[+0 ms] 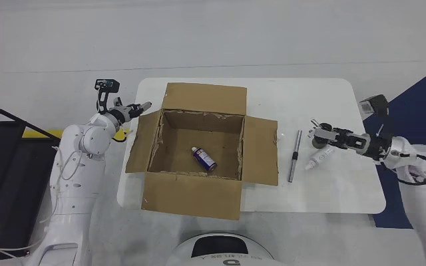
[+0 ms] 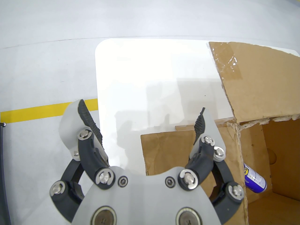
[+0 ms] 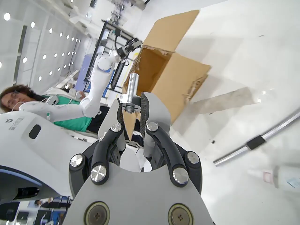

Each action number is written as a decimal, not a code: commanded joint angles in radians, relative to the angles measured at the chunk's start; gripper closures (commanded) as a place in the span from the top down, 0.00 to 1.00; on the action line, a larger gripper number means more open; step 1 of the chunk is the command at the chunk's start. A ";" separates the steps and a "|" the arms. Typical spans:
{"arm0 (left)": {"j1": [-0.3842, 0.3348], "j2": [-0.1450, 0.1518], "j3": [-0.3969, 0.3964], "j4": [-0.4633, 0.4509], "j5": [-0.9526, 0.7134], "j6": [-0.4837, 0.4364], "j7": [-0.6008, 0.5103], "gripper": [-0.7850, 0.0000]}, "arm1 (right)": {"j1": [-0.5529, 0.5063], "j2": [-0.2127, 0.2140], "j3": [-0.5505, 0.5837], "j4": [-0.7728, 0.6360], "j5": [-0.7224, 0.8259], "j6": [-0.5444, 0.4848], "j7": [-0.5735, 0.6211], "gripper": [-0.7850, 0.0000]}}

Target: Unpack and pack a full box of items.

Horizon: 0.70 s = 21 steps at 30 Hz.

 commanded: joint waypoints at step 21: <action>0.000 0.000 0.000 0.000 0.000 0.000 0.000 1.00 | 0.661 -0.196 -0.982 0.052 -0.558 0.421 -0.285 0.00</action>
